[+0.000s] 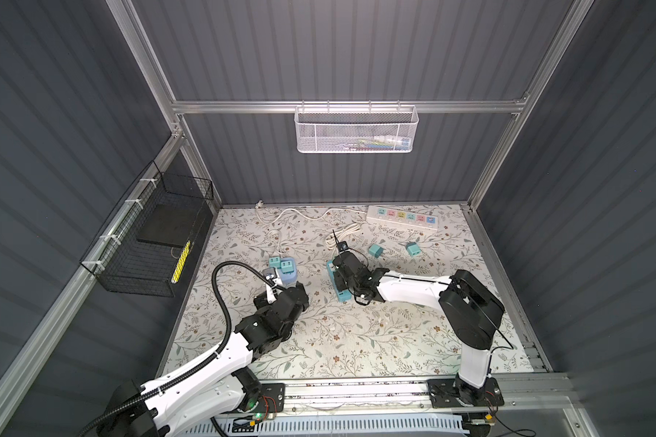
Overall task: Insert the plug
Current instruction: 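Lower the adapter into the teal strip's second socket with the right gripper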
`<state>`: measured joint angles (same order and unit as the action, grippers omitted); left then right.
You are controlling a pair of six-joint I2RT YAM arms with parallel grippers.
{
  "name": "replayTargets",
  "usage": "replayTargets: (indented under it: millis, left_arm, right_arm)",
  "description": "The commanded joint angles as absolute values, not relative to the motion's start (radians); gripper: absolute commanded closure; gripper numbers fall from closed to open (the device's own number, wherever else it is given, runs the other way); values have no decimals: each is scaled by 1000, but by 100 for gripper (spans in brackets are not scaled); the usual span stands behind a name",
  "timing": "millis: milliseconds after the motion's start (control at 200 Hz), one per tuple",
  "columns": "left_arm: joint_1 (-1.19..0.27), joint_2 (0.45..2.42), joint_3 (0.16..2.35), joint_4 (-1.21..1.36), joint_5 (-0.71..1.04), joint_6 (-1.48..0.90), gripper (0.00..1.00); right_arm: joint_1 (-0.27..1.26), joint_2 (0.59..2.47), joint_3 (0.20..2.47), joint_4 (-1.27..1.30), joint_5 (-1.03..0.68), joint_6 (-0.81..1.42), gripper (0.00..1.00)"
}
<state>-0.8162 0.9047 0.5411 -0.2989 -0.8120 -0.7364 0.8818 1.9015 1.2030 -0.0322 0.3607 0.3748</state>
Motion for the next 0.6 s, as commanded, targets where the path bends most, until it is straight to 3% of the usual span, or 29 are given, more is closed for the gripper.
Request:
replayTargets:
  millis: [0,590]
  left_arm:
    - [-806,889,528,-298,-833,-714,0]
    - [-805,899,544,-316,-842,-724,0]
  right_arm:
    - [884,1977,1178,-162,358,375,82]
    - [904,2048,1168,-175,324,421,81]
